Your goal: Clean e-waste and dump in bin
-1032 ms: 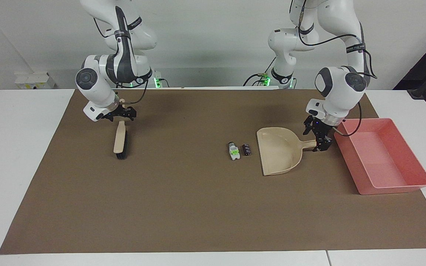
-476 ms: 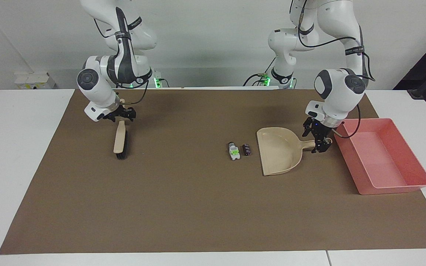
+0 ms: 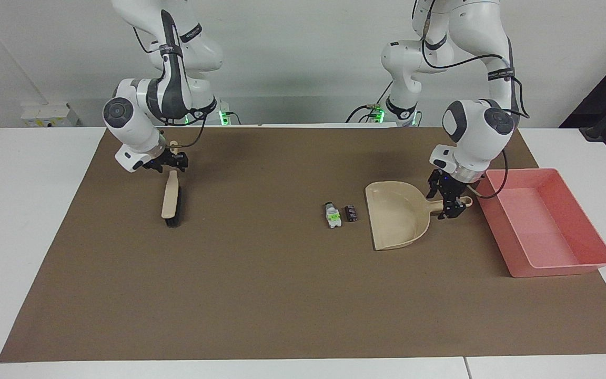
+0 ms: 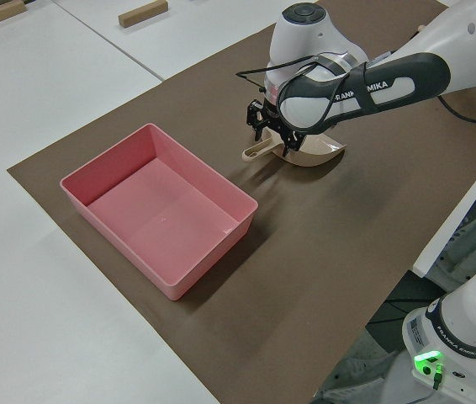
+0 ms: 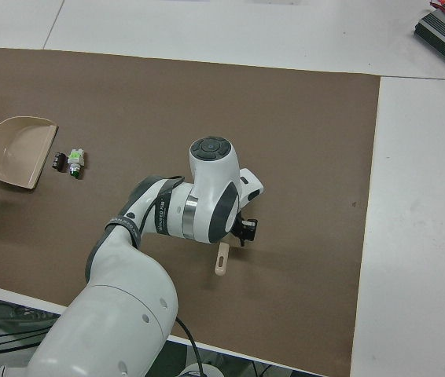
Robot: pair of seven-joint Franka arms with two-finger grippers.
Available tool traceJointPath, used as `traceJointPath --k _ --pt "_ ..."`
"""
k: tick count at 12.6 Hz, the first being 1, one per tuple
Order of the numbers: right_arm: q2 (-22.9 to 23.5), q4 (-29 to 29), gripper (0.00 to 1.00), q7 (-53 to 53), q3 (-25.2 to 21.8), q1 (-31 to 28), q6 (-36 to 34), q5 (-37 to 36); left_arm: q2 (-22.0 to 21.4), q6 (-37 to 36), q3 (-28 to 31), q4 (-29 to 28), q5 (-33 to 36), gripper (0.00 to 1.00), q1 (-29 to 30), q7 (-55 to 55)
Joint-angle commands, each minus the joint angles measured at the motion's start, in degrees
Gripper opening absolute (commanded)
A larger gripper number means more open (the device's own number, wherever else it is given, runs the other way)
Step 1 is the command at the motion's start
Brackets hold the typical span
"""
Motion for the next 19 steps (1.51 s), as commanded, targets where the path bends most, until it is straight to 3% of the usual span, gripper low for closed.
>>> traceJointPath --k 1,2,3,6,7,11,13,14,19 --pt "-1.4 -0.6 0.63 -1.3 0.2 -0.5 -0.8 0.4 0.0 0.8 0.4 -0.5 -1.3 0.45 -0.6 1.2" --pt "-1.4 -0.5 0.57 -1.3 0.2 -0.5 -0.8 0.4 -0.1 0.4 0.4 -0.5 -1.3 0.4 -0.6 1.2" --pt "-1.4 -0.5 0.44 -1.2 0.3 -0.4 -0.9 0.4 -0.1 -0.6 0.4 -0.5 -1.3 0.39 -0.6 1.3" --pt "-1.2 0.3 0.09 -1.1 0.7 -0.3 -1.9 0.3 0.4 -4.4 0.4 2.9 -1.1 0.02 -0.6 1.8" --pt "-0.9 1.5 0.0 -1.1 0.9 0.9 -2.6 0.4 0.9 -6.4 0.5 4.7 -1.1 0.0 -0.6 1.7" --pt "2.7 11.5 0.0 -0.7 1.0 3.6 -11.9 0.3 1.9 -13.6 0.9 11.3 0.1 0.0 -0.3 1.7" --pt "4.9 17.6 0.0 -0.4 1.0 6.3 -17.0 2.5 1.9 -12.9 0.4 11.6 10.8 0.0 -0.8 1.4" --pt "6.1 19.8 0.0 -0.4 1.0 8.1 -17.2 4.3 1.9 -12.8 0.6 11.6 11.8 0.0 -2.1 0.9" --pt "7.3 21.1 0.0 4.6 1.2 18.0 -15.4 6.5 0.6 -13.1 0.7 8.2 17.1 0.0 -6.0 -4.9"
